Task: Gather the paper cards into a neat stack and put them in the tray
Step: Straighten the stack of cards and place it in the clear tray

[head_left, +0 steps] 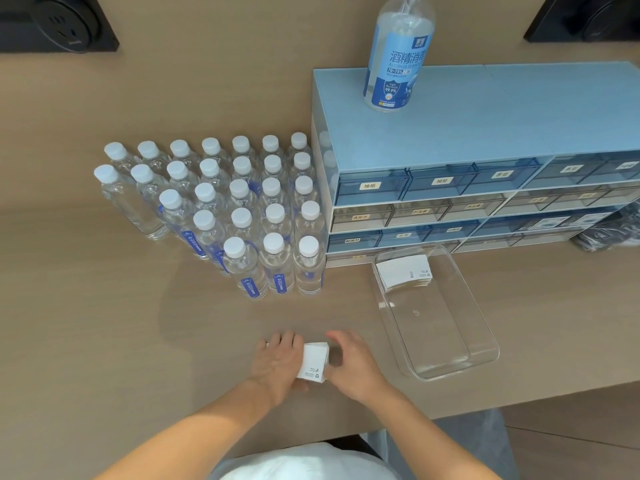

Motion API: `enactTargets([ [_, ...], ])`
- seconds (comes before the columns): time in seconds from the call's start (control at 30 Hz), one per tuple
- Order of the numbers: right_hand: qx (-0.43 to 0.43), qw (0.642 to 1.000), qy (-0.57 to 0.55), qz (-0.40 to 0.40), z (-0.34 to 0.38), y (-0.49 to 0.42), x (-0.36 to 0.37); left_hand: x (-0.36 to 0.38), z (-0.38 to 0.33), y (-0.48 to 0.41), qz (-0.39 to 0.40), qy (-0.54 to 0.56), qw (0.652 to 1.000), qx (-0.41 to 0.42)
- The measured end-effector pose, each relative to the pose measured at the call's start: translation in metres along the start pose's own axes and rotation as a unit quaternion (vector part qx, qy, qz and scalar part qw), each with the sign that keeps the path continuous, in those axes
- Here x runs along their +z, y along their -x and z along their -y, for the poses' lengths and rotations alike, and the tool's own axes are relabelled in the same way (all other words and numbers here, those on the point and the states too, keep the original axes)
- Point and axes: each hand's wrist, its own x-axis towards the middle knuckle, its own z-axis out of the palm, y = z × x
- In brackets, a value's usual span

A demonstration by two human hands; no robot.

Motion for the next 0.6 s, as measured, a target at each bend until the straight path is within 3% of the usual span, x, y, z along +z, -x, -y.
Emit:
enactTargets([
  [0.1, -0.045, 0.988, 0.093, 0.112, 0.017, -0.004, 0.003, -0.001, 0.0, -0.001, 0.015, -0.015, 1.0, -0.007],
  [0.17, -0.067, 0.974, 0.172, 0.136, 0.025, -0.006, 0.009, 0.0, -0.002, -0.002, 0.022, -0.021, 0.999, -0.013],
  [0.33, -0.102, 0.94, 0.318, 0.075, 0.027, -0.013, 0.021, 0.0, -0.001, -0.001, 0.022, -0.018, 1.0, -0.005],
  [0.6, -0.096, 0.951, 0.293, 0.026, 0.017, -0.012, 0.022, 0.004, 0.023, 0.009, 0.009, 0.044, 0.999, 0.002],
])
